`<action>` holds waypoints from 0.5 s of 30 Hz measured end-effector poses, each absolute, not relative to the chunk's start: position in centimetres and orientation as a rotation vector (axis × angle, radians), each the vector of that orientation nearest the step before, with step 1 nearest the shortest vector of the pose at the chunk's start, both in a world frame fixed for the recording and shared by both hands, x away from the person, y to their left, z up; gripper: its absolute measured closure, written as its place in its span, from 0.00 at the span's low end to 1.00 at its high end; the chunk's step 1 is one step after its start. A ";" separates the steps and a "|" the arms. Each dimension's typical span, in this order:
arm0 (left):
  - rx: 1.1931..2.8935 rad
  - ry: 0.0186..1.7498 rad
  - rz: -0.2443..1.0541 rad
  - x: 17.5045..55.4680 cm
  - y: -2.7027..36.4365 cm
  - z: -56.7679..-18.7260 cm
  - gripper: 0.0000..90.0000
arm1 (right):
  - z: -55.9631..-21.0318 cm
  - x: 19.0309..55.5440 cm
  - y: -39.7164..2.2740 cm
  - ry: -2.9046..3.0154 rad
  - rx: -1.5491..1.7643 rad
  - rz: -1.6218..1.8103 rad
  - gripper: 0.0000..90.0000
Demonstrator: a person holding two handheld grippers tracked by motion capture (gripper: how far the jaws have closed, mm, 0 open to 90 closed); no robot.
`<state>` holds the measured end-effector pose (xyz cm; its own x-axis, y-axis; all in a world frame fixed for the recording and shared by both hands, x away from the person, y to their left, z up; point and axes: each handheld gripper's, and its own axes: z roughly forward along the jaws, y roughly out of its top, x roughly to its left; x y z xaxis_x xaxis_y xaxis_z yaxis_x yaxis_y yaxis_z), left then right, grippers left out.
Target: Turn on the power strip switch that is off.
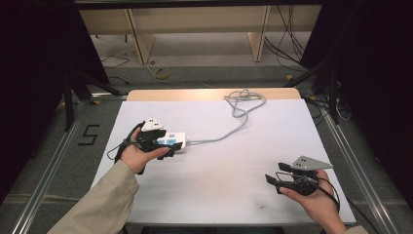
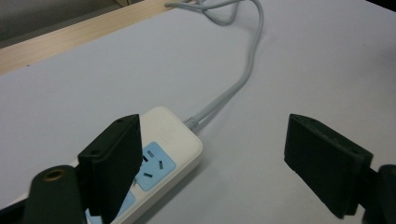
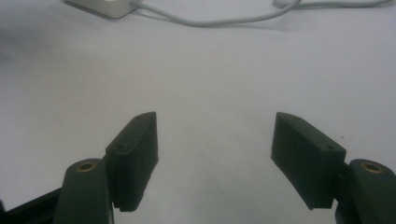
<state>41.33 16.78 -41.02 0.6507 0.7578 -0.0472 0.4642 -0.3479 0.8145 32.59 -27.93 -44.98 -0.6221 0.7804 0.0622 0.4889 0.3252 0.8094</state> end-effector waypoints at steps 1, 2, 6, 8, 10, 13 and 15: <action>2.011 0.942 0.435 40.9 16.7 -41.2 0.20 | -45.0 32.6 -27.9 2.259 1.131 1.199 0.36; 2.015 0.930 0.435 40.5 16.7 -41.4 0.20 | -45.0 32.6 -27.9 2.259 1.131 1.199 0.36; 2.038 0.904 0.472 39.1 16.8 -42.1 0.20 | -45.0 32.6 -27.9 2.258 1.131 1.202 0.36; 2.041 0.898 0.486 38.4 17.0 -42.4 0.20 | -45.0 32.5 -27.9 2.257 1.131 1.204 0.36; 2.040 0.891 0.497 37.8 17.2 -42.7 0.20 | -45.0 32.6 -27.9 2.258 1.131 1.205 0.36; 2.058 0.879 0.515 36.9 17.4 -43.1 0.19 | -45.0 32.6 -27.9 2.258 1.128 1.207 0.36; 2.071 0.875 0.528 36.2 17.7 -43.4 0.19 | -44.9 32.5 -27.9 2.255 1.128 1.209 0.36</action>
<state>36.24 17.67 -43.37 0.6723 0.7376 0.0631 0.3995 -0.4333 0.8078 32.54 -27.90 -44.95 -0.6254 0.7775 0.0654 0.4849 0.3216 0.8133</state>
